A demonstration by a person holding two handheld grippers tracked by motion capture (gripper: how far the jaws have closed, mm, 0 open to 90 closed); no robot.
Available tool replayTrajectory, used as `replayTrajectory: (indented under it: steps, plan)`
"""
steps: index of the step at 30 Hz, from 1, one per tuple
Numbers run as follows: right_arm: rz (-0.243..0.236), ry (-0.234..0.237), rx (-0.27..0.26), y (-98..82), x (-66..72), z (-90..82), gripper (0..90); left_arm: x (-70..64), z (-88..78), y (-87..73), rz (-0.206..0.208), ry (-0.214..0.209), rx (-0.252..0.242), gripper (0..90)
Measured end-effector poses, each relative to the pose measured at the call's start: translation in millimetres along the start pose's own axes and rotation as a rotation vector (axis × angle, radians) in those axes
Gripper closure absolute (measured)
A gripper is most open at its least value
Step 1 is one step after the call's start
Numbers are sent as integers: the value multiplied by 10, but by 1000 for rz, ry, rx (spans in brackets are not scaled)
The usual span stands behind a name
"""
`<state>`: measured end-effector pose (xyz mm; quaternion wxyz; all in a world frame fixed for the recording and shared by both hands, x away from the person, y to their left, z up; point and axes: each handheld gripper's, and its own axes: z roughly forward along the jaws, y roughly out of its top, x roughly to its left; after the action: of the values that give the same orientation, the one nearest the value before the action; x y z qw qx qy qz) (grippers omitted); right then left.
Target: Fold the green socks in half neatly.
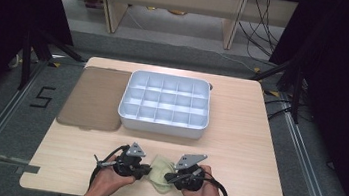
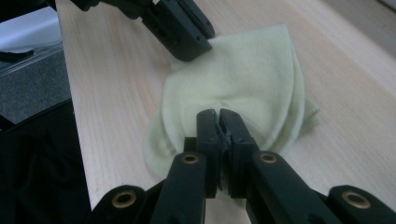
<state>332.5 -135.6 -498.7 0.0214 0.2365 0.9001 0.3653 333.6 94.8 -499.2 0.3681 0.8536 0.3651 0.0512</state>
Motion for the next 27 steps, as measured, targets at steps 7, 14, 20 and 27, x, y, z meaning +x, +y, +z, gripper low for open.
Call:
replayTrajectory:
  steps: [7,14,20,27]
  plan:
    - [-31,16,-30,88,82,36,873,-52,-63,50,40,22,-14,841]
    - [-39,34,-34,121,137,110,874,-55,-88,61,51,20,-10,840]
    - [-56,54,-10,139,195,277,884,-56,-120,68,61,18,-14,840]
    - [-51,56,-21,144,187,252,881,-63,-142,65,56,24,-22,839]
